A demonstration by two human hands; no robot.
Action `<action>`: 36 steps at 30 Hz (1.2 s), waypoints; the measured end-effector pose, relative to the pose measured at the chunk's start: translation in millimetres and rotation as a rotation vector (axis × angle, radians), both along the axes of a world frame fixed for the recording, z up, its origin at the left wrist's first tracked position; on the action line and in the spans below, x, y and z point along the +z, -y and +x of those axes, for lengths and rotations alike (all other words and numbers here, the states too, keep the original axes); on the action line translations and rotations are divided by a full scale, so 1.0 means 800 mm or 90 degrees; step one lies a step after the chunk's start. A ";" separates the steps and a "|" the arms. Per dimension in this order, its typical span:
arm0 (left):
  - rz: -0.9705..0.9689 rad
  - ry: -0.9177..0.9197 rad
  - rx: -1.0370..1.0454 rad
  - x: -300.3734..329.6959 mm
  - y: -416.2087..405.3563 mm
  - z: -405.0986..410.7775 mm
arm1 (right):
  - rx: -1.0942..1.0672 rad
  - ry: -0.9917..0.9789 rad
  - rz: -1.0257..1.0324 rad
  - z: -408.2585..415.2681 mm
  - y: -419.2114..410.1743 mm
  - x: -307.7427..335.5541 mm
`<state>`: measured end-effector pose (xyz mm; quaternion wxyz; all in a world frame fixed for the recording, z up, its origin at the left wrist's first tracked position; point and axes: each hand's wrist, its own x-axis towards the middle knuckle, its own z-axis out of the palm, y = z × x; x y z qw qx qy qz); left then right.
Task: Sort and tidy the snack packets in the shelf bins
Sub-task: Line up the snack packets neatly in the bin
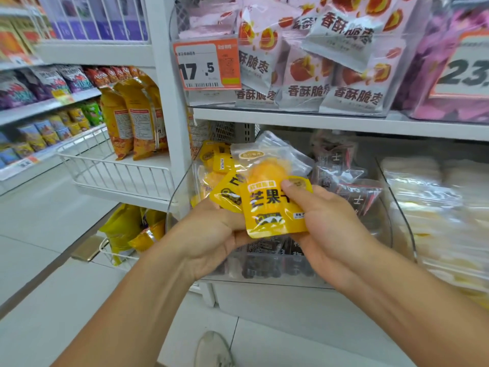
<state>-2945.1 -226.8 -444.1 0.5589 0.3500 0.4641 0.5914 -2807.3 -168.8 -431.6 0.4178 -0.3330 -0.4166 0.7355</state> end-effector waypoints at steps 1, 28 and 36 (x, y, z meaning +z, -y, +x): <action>-0.006 -0.015 -0.036 0.001 0.003 -0.005 | -0.003 -0.004 -0.012 0.000 0.001 -0.002; -0.017 -0.134 0.612 0.001 0.013 -0.113 | 0.384 0.929 0.653 -0.134 -0.147 0.003; -0.014 -0.188 0.617 0.000 0.006 -0.113 | 0.367 0.922 0.824 -0.126 -0.154 0.012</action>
